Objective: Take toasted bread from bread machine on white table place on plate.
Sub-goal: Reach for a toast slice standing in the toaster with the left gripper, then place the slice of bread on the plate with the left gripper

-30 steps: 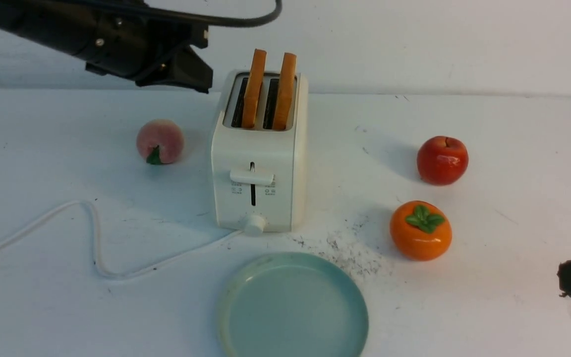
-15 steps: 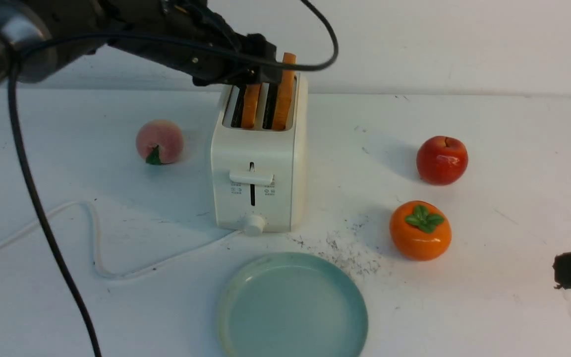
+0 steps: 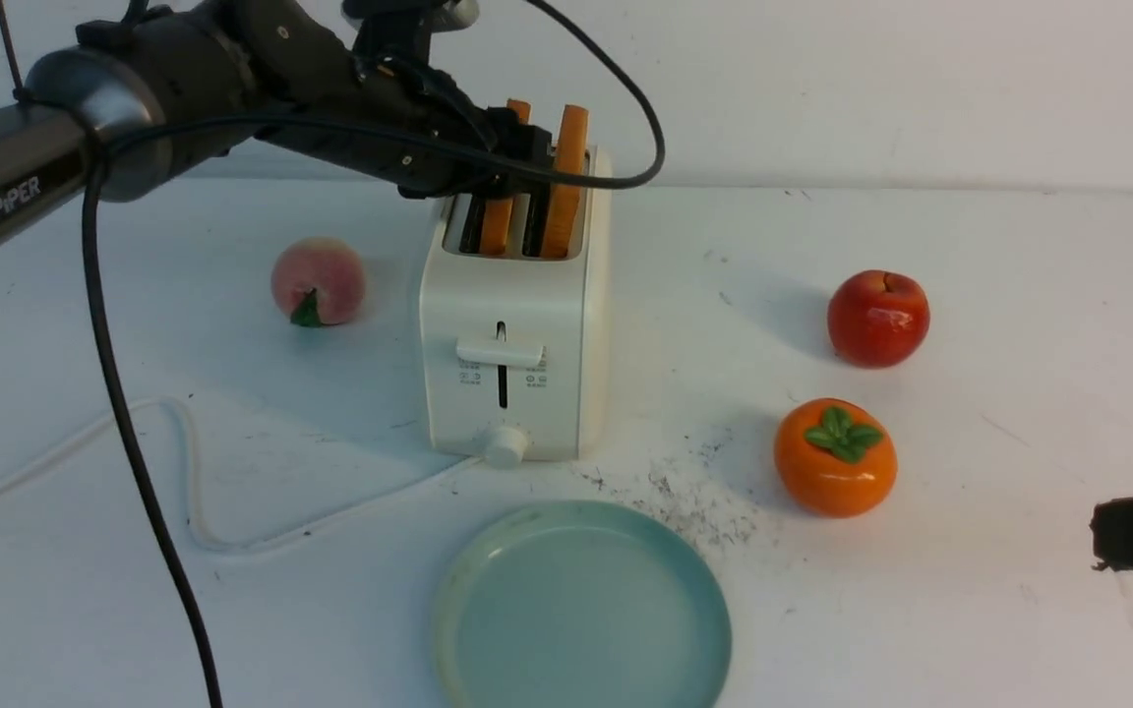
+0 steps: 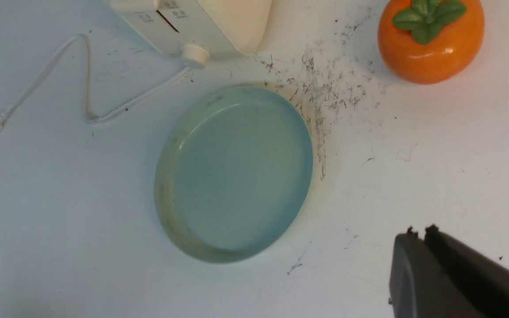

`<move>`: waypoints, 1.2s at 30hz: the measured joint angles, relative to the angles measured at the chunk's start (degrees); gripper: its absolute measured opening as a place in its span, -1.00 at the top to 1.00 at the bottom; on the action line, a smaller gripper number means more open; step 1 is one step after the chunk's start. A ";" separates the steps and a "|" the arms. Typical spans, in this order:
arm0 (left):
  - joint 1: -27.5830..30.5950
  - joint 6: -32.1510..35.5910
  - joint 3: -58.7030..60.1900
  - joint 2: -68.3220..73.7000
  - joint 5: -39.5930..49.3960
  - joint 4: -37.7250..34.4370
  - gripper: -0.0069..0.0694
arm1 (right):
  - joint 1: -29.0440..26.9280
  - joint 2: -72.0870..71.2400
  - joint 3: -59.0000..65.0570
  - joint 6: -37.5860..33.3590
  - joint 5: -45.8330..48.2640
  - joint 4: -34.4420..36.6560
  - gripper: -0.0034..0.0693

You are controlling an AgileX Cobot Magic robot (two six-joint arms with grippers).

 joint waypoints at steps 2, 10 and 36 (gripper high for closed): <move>0.03 0.00 -0.07 0.02 0.00 0.00 0.26 | 0.00 0.00 0.00 0.00 0.00 0.00 0.80; 0.32 0.00 -0.18 -1.71 1.39 1.47 0.62 | 0.00 0.00 0.00 0.00 0.17 0.19 0.77; 0.23 -9.81 0.94 -32.27 40.09 -2.40 0.62 | 0.00 0.00 0.00 0.00 0.42 0.42 0.68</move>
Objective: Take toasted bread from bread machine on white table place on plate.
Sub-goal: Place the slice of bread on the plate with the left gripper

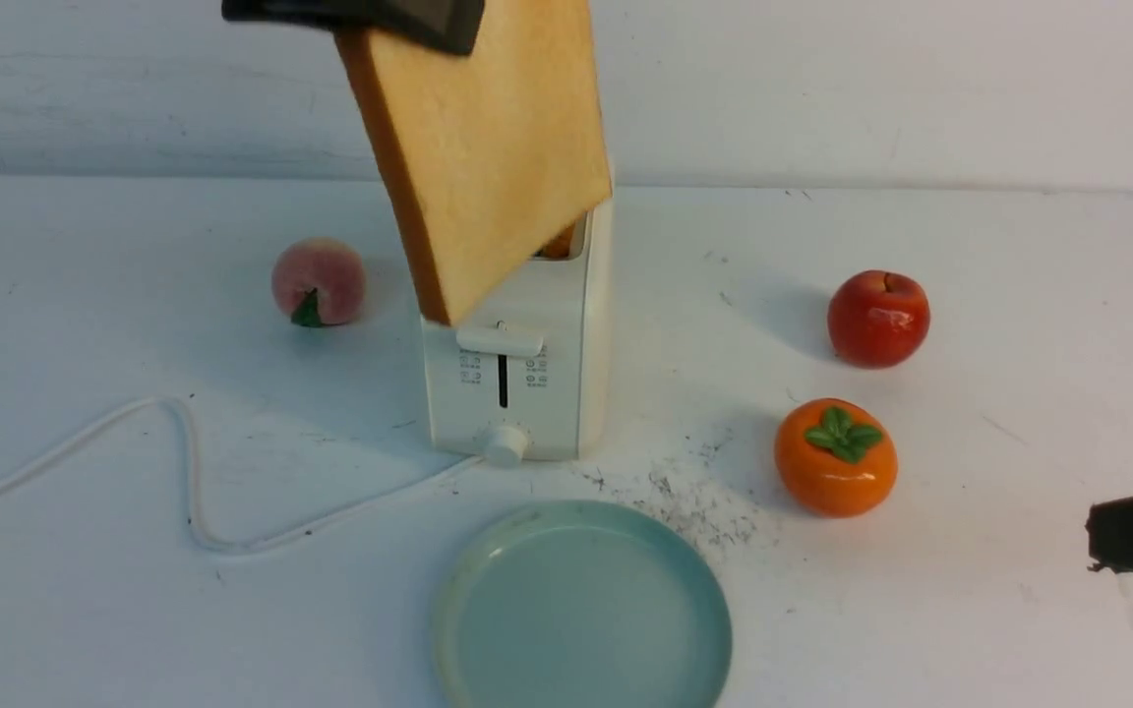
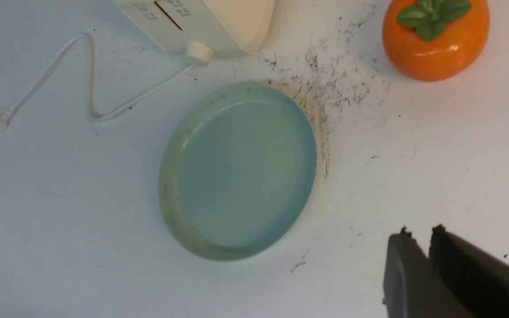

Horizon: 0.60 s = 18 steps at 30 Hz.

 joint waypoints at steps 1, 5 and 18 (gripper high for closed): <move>0.00 -0.54 1.31 0.00 0.22 -1.38 0.62 | 0.00 0.00 0.00 0.00 0.14 0.00 0.68; 0.00 -1.22 9.57 -0.51 0.44 -6.64 0.62 | 0.00 0.00 0.00 0.00 0.47 0.00 0.67; -0.07 10.28 44.37 -0.84 -16.99 -27.54 0.62 | 0.00 0.00 0.00 0.00 2.18 0.00 0.63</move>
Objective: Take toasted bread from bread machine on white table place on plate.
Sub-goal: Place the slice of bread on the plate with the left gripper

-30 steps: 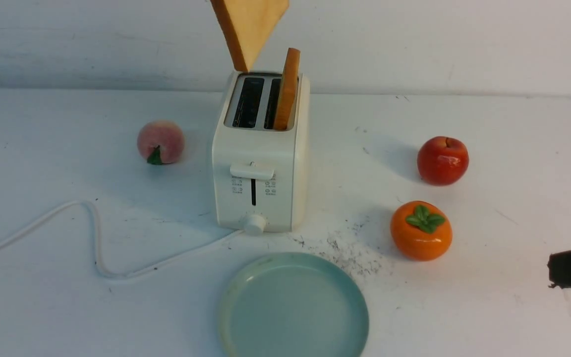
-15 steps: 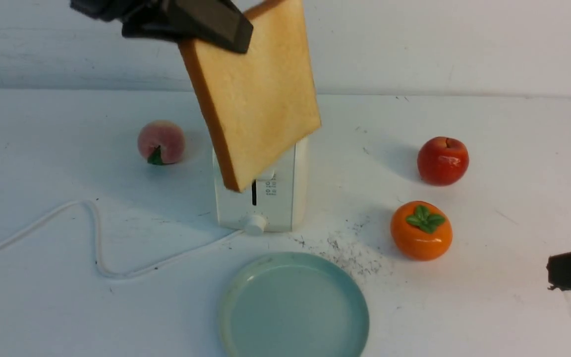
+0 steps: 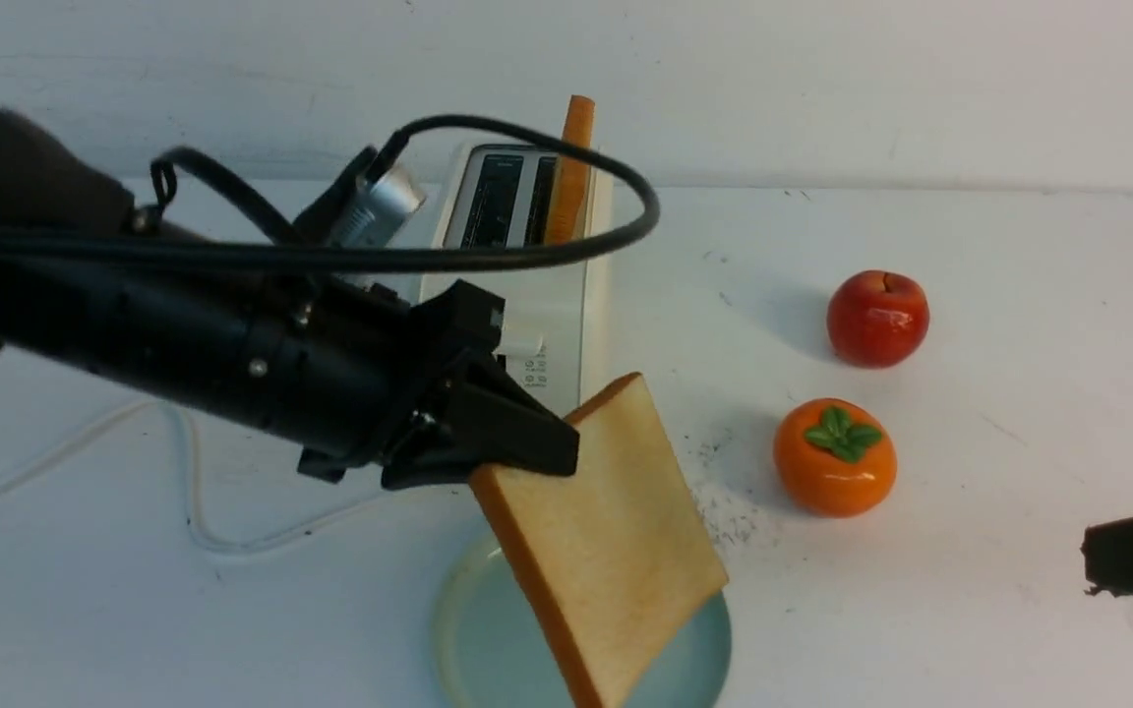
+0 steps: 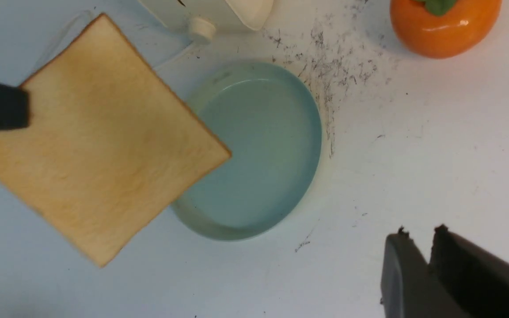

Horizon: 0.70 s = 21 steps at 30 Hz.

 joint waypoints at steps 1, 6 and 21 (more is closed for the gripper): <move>0.00 0.34 1.35 0.00 -2.51 -0.89 0.62 | 0.00 0.00 0.00 -0.05 0.00 0.00 0.63; 0.00 0.99 5.88 0.75 -12.46 -3.72 0.62 | 0.00 0.00 0.00 -0.07 0.05 0.00 0.61; -7.15 9.58 6.16 10.06 -21.15 -10.52 0.62 | 0.00 0.00 0.00 -0.07 0.05 -0.02 0.57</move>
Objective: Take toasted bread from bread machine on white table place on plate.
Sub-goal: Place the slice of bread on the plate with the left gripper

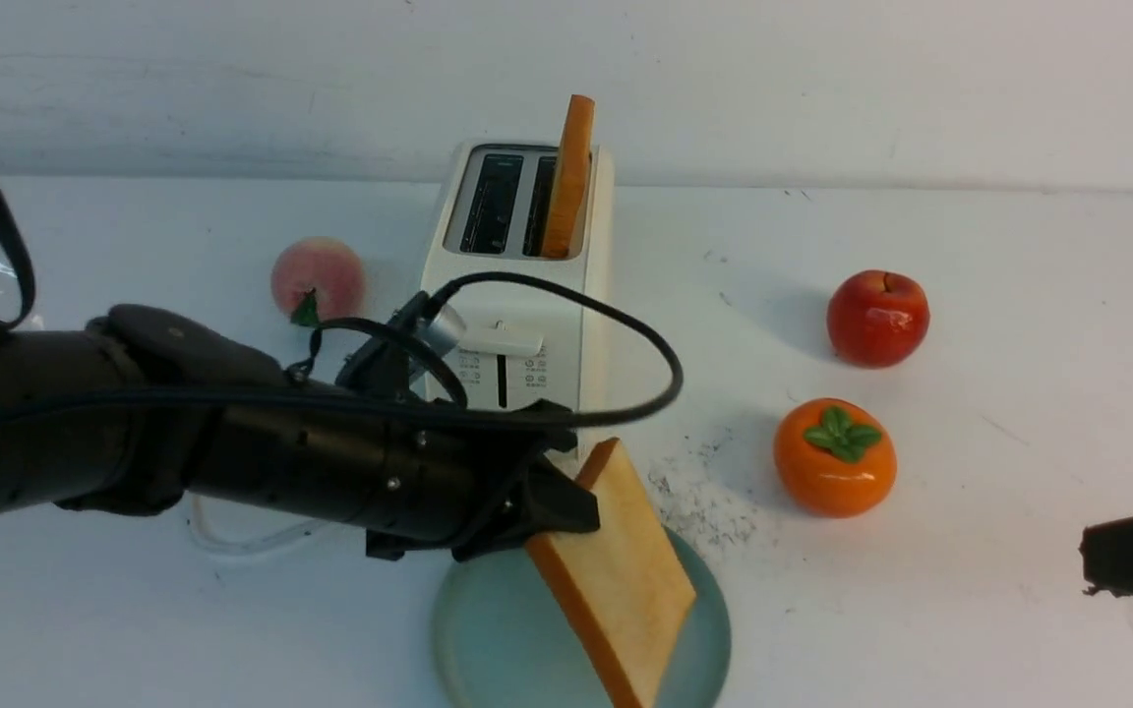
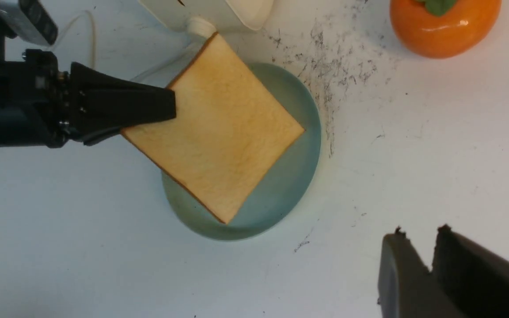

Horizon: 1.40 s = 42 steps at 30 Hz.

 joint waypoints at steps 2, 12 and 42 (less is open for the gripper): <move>-0.26 0.44 0.00 0.13 -1.85 -0.27 0.62 | 0.00 0.00 0.00 0.00 0.00 0.00 0.57; -0.21 0.46 -0.05 3.78 -4.25 -2.40 0.62 | 0.00 0.00 0.00 0.00 0.01 -0.39 0.54; -0.21 2.93 -0.11 0.83 -1.64 14.82 -0.25 | 0.00 0.00 0.00 0.00 -0.09 -0.39 0.45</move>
